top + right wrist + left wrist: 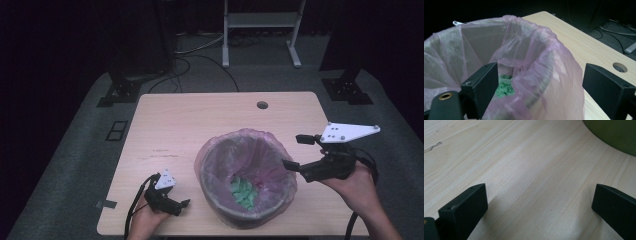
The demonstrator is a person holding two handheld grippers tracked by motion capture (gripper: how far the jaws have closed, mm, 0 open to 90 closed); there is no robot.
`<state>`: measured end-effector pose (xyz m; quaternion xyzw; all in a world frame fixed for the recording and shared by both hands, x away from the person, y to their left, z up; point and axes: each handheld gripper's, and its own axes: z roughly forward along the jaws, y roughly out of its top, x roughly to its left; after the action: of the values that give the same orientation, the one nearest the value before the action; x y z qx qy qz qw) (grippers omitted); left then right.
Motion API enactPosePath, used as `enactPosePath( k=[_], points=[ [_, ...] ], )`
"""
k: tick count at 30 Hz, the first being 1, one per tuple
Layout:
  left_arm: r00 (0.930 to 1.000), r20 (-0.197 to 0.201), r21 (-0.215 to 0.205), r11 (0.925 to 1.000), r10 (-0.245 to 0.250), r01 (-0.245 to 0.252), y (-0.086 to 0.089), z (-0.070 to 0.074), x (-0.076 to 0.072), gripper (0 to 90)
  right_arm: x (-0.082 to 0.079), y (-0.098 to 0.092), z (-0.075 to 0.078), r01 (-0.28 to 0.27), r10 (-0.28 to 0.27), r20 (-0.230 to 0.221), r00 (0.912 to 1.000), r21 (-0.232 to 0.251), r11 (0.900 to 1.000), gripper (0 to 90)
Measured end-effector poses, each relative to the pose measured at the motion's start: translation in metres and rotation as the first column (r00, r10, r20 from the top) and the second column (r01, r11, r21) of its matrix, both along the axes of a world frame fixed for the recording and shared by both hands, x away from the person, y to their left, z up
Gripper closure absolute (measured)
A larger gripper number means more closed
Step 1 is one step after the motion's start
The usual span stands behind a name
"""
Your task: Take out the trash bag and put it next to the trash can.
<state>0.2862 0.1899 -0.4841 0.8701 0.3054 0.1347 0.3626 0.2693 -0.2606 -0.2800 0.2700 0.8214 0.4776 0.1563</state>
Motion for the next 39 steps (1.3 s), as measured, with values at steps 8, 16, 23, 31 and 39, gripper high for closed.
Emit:
enactPosePath(
  k=[8,16,23,31,39],
  points=[
    [1.0000,0.000,0.000,1.0000,0.000,0.000,0.000,0.000,0.000,0.0,0.005,0.018,0.012,-0.047,0.047,0.001,0.9989,0.014,0.999,12.2],
    [1.0000,0.000,0.000,1.0000,0.000,0.000,0.000,0.000,0.000,0.0,0.011,0.043,0.021,-0.103,0.103,0.000,0.9947,0.016,0.995,12.2],
    [1.0000,0.000,0.000,1.0000,0.000,0.000,0.000,0.000,0.000,0.0,0.016,0.067,0.025,-0.143,0.143,-0.003,0.9897,0.007,0.990,12.2],
    [1.0000,0.000,0.000,1.0000,0.000,0.000,0.000,0.000,0.000,0.0,0.020,0.096,0.029,-0.185,0.185,0.000,0.9828,-0.014,0.983,12.2],
    [1.0000,0.000,0.000,1.0000,0.000,0.000,0.000,0.000,0.000,0.0,0.025,0.127,0.029,-0.228,0.227,-0.015,0.9737,-0.031,0.973,12.2]
  ],
)
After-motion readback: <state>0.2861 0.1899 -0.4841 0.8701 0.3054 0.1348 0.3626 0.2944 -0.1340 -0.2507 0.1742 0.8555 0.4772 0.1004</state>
